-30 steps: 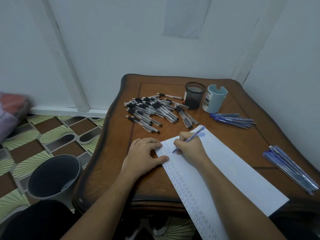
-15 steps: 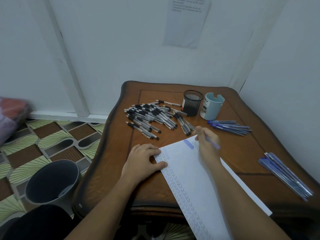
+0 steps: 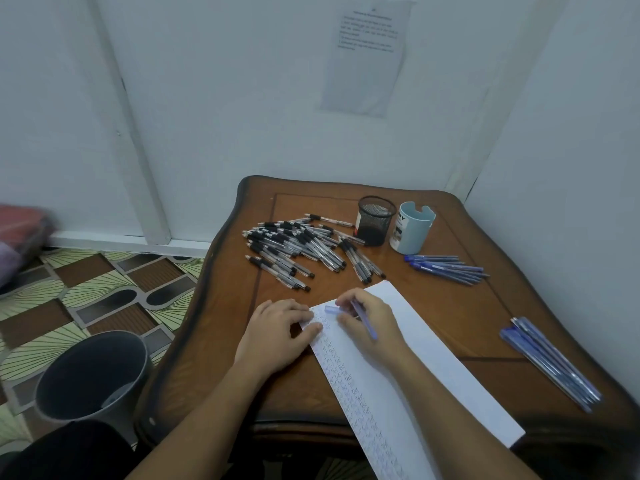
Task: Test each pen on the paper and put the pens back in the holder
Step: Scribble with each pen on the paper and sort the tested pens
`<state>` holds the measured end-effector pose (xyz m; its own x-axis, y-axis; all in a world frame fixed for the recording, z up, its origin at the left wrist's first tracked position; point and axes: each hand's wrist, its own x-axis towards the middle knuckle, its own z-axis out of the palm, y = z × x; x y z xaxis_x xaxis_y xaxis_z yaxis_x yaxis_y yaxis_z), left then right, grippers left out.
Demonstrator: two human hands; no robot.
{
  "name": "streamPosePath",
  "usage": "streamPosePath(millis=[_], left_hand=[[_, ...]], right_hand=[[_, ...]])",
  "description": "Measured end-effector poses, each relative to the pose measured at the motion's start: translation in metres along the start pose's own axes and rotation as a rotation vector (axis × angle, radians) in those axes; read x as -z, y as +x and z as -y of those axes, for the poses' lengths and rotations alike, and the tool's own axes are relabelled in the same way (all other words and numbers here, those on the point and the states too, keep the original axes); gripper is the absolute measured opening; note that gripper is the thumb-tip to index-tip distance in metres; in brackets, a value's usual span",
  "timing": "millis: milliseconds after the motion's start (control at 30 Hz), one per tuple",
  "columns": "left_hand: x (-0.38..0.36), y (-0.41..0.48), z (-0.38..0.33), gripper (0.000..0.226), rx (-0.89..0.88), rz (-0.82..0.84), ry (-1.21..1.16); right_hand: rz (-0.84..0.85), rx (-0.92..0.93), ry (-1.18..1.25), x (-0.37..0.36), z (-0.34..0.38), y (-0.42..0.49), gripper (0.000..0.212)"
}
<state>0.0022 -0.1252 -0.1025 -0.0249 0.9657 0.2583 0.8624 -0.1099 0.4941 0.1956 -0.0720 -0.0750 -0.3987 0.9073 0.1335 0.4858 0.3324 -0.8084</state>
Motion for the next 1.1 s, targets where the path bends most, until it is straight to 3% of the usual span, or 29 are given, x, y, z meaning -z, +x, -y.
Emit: streamPosePath(millis=[200,333,500,600,733,800,967,1100], left_hand=[[-0.001,-0.002,0.001,0.041,-0.043,-0.004,-0.015],[-0.004,0.000,0.002,0.041,-0.086,-0.023,-0.003],[-0.006,0.003,0.002,0.048,-0.091,-0.066,-0.024],[-0.006,0.005,0.005,0.043,-0.028,-0.084,-0.107],[-0.006,0.007,0.006,0.033,0.001,-0.078,-0.135],[-0.006,0.007,0.007,0.027,0.011,-0.072,-0.138],[-0.006,0.008,0.008,0.028,0.012,-0.055,-0.138],[-0.006,0.008,0.009,0.036,-0.011,-0.028,-0.133]], right_hand=[[-0.050,-0.055,0.344,-0.014,0.002,-0.010,0.020],[-0.027,-0.062,0.357,-0.017,0.005,-0.013,0.034],[-0.108,-0.132,0.456,-0.016,0.002,-0.008,0.009],[-0.199,-0.238,0.568,-0.007,0.003,-0.002,0.019],[-0.167,-0.268,0.665,0.000,0.001,-0.004,0.018],[-0.148,-0.266,0.680,0.000,0.000,-0.006,0.004],[-0.138,-0.261,0.675,0.000,0.000,-0.006,0.023],[-0.032,-0.275,0.682,0.002,0.000,-0.008,0.008]])
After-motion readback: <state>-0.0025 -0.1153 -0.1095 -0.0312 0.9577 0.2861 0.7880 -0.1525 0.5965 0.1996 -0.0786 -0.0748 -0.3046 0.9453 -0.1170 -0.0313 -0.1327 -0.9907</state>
